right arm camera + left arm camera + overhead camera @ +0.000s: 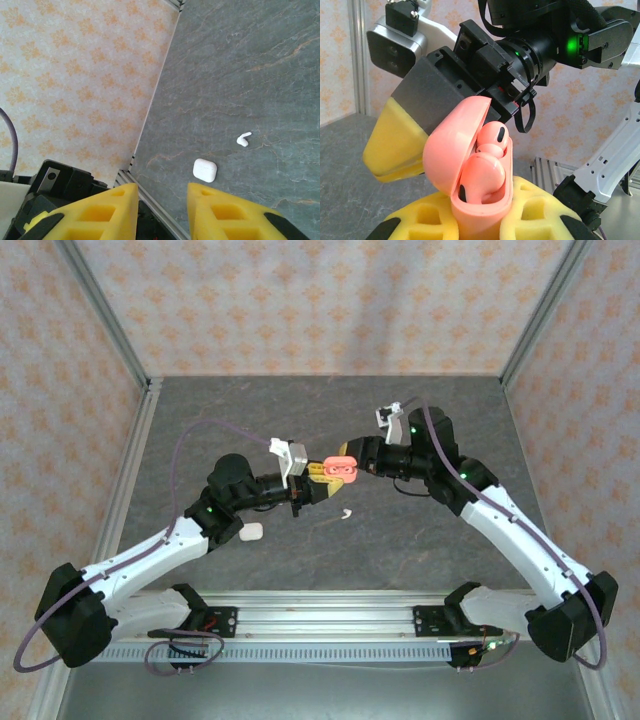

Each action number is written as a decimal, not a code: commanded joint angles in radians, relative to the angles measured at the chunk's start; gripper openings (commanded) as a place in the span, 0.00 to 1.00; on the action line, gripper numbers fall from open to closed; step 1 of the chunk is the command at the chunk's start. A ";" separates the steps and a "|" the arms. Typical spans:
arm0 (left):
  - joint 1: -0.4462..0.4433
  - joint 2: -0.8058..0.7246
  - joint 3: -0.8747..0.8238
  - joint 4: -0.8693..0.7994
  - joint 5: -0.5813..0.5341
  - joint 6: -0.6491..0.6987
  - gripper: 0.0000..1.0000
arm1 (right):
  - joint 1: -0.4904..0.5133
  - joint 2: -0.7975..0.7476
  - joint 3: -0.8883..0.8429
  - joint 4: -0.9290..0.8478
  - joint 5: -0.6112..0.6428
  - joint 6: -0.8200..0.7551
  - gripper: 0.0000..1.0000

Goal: Insert wireless bluetooth earbuds into charging case

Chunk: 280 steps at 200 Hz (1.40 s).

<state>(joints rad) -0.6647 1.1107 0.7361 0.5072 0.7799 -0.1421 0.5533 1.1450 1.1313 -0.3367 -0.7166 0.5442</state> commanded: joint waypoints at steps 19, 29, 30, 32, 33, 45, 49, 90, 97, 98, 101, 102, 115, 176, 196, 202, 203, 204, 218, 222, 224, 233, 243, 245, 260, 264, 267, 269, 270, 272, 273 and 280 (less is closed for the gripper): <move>0.017 0.025 0.002 -0.035 -0.067 -0.020 0.00 | 0.034 -0.044 0.060 -0.012 -0.069 -0.084 0.31; 0.018 0.032 0.002 -0.035 -0.067 -0.023 0.00 | 0.043 -0.045 0.069 -0.031 -0.060 -0.108 0.31; 0.018 0.032 0.002 -0.035 -0.067 -0.023 0.00 | 0.043 -0.045 0.070 -0.033 -0.058 -0.110 0.31; 0.017 0.033 0.003 -0.035 -0.067 -0.024 0.00 | 0.044 -0.045 0.072 -0.039 -0.056 -0.117 0.31; 0.017 0.033 0.004 -0.035 -0.067 -0.025 0.00 | 0.045 -0.045 0.073 -0.041 -0.054 -0.120 0.31; 0.019 0.039 0.005 -0.034 -0.067 -0.029 0.00 | 0.063 -0.047 0.088 -0.078 -0.026 -0.165 0.31; 0.019 0.042 0.006 -0.033 -0.067 -0.030 0.00 | 0.072 -0.047 0.095 -0.095 -0.011 -0.183 0.31; 0.023 0.058 0.012 -0.038 -0.060 -0.037 0.00 | 0.171 -0.047 0.168 -0.285 0.256 -0.385 0.31; 0.024 0.060 0.011 -0.037 -0.060 -0.039 0.00 | 0.188 -0.046 0.176 -0.307 0.301 -0.413 0.31; 0.024 0.060 0.011 -0.038 -0.059 -0.039 0.00 | 0.191 -0.045 0.177 -0.310 0.306 -0.417 0.31; 0.024 0.060 0.012 -0.039 -0.060 -0.040 0.00 | 0.198 -0.045 0.180 -0.318 0.326 -0.428 0.31; 0.024 0.060 0.012 -0.039 -0.060 -0.040 0.00 | 0.201 -0.045 0.182 -0.321 0.332 -0.431 0.31; 0.025 0.061 0.010 -0.040 -0.060 -0.042 0.00 | 0.236 -0.041 0.192 -0.351 0.399 -0.477 0.31; 0.032 0.059 0.004 -0.044 -0.068 -0.055 0.00 | 0.377 0.005 0.205 -0.409 0.659 -0.616 0.34; 0.041 0.055 0.004 -0.046 -0.071 -0.063 0.00 | 0.396 0.007 0.192 -0.413 0.732 -0.642 0.34; 0.045 0.054 0.005 -0.047 -0.071 -0.065 0.00 | 0.397 0.004 0.180 -0.407 0.751 -0.646 0.35; 0.045 0.054 0.005 -0.047 -0.071 -0.066 0.00 | 0.398 0.003 0.180 -0.407 0.755 -0.646 0.35; 0.046 0.054 0.005 -0.047 -0.071 -0.065 0.00 | 0.399 0.003 0.177 -0.405 0.757 -0.646 0.35; 0.049 0.054 0.009 -0.054 -0.068 -0.068 0.00 | 0.398 -0.006 0.142 -0.376 0.813 -0.644 0.41; 0.050 0.054 0.008 -0.057 -0.068 -0.067 0.00 | 0.399 -0.010 0.133 -0.367 0.832 -0.641 0.42; 0.051 0.054 0.009 -0.058 -0.068 -0.067 0.00 | 0.399 -0.012 0.130 -0.362 0.839 -0.641 0.43; 0.052 0.052 0.007 -0.061 -0.070 -0.065 0.00 | 0.397 -0.021 0.116 -0.339 0.876 -0.632 0.45; 0.054 0.049 0.000 -0.062 -0.072 -0.063 0.00 | 0.396 -0.032 0.107 -0.313 0.921 -0.619 0.48; 0.054 0.049 -0.001 -0.062 -0.074 -0.063 0.00 | 0.395 -0.034 0.105 -0.309 0.926 -0.617 0.48; 0.060 0.042 -0.012 -0.061 -0.083 -0.063 0.00 | 0.371 -0.049 0.105 -0.282 0.936 -0.594 0.51; 0.062 0.039 -0.015 -0.060 -0.083 -0.063 0.00 | 0.361 -0.054 0.105 -0.276 0.926 -0.585 0.52; 0.063 0.039 -0.016 -0.061 -0.084 -0.063 0.00 | 0.352 -0.056 0.105 -0.273 0.916 -0.579 0.52; 0.064 0.039 -0.016 -0.062 -0.085 -0.063 0.00 | 0.346 -0.058 0.105 -0.271 0.906 -0.575 0.53; 0.065 0.040 -0.017 -0.062 -0.085 -0.063 0.00 | 0.343 -0.059 0.105 -0.270 0.901 -0.573 0.53; 0.066 0.039 -0.019 -0.062 -0.085 -0.063 0.00 | 0.334 -0.061 0.104 -0.268 0.889 -0.566 0.53; 0.067 0.038 -0.018 -0.062 -0.084 -0.063 0.00 | 0.331 -0.062 0.105 -0.267 0.883 -0.563 0.54; 0.072 0.038 -0.019 -0.065 -0.083 -0.063 0.00 | 0.303 -0.068 0.103 -0.259 0.840 -0.543 0.54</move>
<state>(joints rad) -0.6247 1.1530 0.7246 0.4088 0.7971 -0.1867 0.8944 1.1217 1.2434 -0.6495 0.2379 -0.0612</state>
